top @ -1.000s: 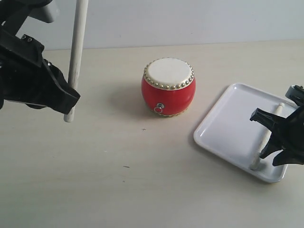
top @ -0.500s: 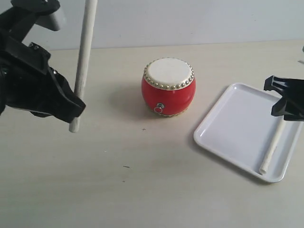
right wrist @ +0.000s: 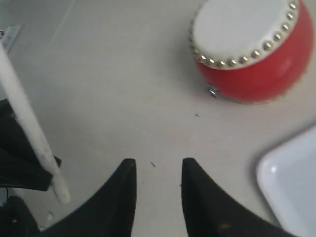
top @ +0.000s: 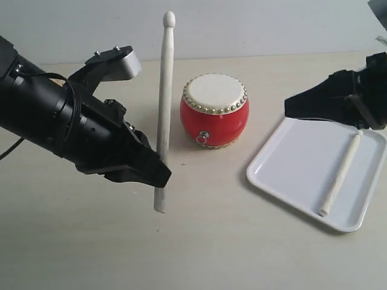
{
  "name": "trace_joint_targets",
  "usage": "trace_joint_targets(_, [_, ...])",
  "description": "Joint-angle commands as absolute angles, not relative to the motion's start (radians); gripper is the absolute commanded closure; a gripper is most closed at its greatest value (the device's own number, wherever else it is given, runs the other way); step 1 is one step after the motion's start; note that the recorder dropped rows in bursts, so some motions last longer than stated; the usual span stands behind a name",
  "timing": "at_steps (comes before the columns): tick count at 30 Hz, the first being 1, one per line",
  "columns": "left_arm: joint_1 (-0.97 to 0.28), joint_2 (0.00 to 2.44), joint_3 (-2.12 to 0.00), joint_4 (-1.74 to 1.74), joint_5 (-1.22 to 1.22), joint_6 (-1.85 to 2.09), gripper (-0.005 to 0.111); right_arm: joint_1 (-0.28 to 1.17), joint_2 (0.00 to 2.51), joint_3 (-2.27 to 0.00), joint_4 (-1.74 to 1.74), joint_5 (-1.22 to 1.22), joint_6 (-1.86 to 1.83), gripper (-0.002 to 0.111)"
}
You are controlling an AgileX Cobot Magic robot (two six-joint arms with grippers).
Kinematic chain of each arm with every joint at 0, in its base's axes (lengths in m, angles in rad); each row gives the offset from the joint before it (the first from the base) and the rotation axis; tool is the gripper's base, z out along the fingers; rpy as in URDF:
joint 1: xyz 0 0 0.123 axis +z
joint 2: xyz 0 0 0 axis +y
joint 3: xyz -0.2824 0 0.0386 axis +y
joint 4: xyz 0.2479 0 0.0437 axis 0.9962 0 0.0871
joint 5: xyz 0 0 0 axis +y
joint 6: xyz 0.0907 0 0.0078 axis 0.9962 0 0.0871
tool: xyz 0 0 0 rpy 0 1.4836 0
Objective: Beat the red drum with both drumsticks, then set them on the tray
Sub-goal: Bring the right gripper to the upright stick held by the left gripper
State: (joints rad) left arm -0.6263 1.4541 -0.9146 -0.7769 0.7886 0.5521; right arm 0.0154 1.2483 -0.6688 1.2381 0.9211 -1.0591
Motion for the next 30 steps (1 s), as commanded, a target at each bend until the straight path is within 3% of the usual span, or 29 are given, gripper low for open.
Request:
trace_joint_targets(1, [-0.626,1.45,-0.87,-0.97,0.752,0.714,0.107,0.084,1.263,-0.667,1.31,0.939,-1.178,0.065])
trace_joint_targets(12, [-0.626,1.454,-0.844,-1.044,0.806,0.832,0.107,0.258,1.307,-0.667,1.357,0.834,-1.269,0.05])
trace_joint_targets(30, [-0.626,1.454,-0.844,-1.04,0.806,0.886,0.107,0.424,1.421,-0.756,1.511,0.779,-1.393,0.05])
